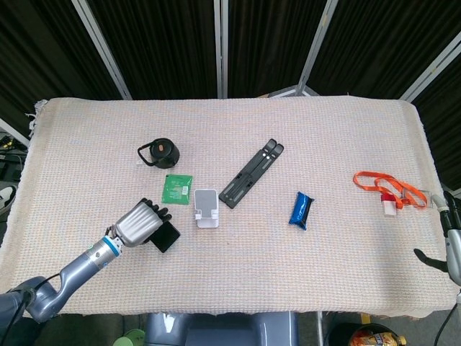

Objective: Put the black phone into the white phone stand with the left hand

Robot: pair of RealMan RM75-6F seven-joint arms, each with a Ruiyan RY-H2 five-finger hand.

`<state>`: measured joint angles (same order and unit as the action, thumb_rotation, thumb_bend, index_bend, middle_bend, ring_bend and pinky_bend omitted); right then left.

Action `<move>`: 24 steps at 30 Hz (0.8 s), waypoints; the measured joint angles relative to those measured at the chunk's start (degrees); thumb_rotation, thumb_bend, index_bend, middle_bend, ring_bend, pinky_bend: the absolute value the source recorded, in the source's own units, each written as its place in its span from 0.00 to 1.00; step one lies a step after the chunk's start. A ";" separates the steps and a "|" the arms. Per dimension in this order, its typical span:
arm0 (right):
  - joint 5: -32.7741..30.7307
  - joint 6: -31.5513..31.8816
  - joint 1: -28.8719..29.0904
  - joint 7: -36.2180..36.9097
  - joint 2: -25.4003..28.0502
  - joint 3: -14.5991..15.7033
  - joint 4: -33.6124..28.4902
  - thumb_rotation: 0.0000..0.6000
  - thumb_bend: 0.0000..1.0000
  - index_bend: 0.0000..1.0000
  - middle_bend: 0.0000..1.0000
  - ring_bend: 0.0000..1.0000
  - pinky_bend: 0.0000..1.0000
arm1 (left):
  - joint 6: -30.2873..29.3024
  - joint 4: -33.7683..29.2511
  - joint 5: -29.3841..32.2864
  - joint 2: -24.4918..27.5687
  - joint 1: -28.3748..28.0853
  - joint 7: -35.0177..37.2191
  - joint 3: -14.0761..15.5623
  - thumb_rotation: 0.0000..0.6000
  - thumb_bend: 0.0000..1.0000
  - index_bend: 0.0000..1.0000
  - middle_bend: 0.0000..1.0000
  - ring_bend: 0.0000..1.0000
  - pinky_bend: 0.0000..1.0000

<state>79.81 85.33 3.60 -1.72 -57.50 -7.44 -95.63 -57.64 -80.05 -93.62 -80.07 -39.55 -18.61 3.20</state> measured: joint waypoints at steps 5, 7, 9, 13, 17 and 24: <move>0.50 0.30 -0.13 0.82 0.41 0.05 -0.42 1.00 0.00 0.00 0.00 0.00 0.00 | -3.61 -3.42 -2.17 3.68 0.12 -5.01 -1.16 1.00 0.03 0.59 0.35 0.45 0.44; 0.69 0.46 -0.18 1.09 0.54 0.05 -0.53 1.00 0.00 0.00 0.00 0.00 0.00 | -4.30 -4.70 -3.35 4.84 -0.24 -8.69 -1.90 1.00 0.03 0.59 0.35 0.45 0.44; 0.87 0.58 -0.22 1.35 0.68 0.05 -0.66 1.00 0.00 0.00 0.00 0.00 0.00 | -4.35 -5.84 -4.47 5.89 -0.94 -13.34 -2.73 1.00 0.03 0.60 0.35 0.45 0.44; 1.00 0.77 -0.34 1.94 0.94 0.04 -0.76 1.00 0.00 0.00 0.00 0.00 0.00 | -2.42 -7.76 -5.70 7.31 -3.00 -23.66 -4.59 1.00 0.03 0.60 0.35 0.45 0.44; 0.84 1.04 -0.55 2.84 1.27 -0.11 -0.62 1.00 0.00 0.00 0.00 0.00 0.00 | 2.06 -9.24 -5.48 7.75 -5.81 -33.97 -6.92 1.00 0.03 0.59 0.35 0.45 0.44; -0.47 0.61 -0.78 4.73 1.62 -0.42 0.42 1.00 0.00 0.00 0.00 0.00 0.00 | 12.63 -10.60 -2.04 6.45 -11.65 -48.87 -10.70 1.00 0.03 0.57 0.33 0.45 0.44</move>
<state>79.35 85.93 2.82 3.01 -55.87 -7.86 -95.21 -45.01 -90.65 -95.66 -73.62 -51.21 -67.48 -7.51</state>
